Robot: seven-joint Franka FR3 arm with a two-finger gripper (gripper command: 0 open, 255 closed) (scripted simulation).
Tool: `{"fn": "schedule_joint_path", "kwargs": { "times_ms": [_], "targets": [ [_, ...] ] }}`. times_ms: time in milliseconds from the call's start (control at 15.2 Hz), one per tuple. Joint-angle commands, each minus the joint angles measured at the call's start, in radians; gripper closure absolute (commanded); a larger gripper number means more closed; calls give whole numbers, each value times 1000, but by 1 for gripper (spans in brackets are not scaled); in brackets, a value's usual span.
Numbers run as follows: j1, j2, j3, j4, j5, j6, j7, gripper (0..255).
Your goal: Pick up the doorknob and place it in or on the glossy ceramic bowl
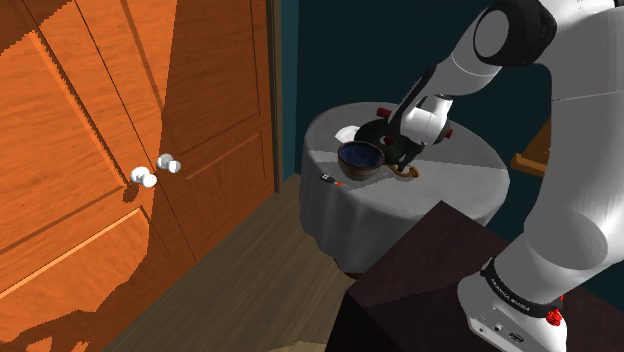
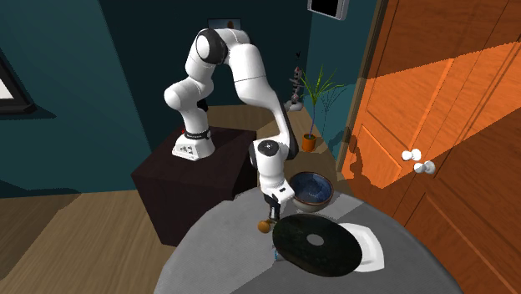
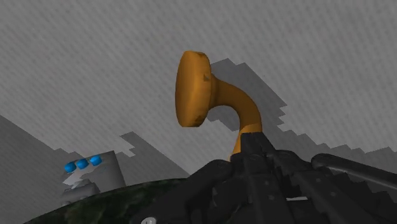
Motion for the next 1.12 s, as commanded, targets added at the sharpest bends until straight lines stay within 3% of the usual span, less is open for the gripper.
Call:
{"fn": "schedule_joint_path", "kwargs": {
  "times_ms": [0,66,264,330,792,1056],
  "targets": [
    [0,0,0,0,0,0,0,255],
    [0,0,0,0,0,0,0,0],
    [111,-25,-141,-64,-150,16,24,0],
    [126,-27,-161,-72,-168,18,26,0],
    [51,77,-79,-16,-115,77,-18,0],
    [51,77,-79,-16,-115,77,-18,0]
  ]
}}
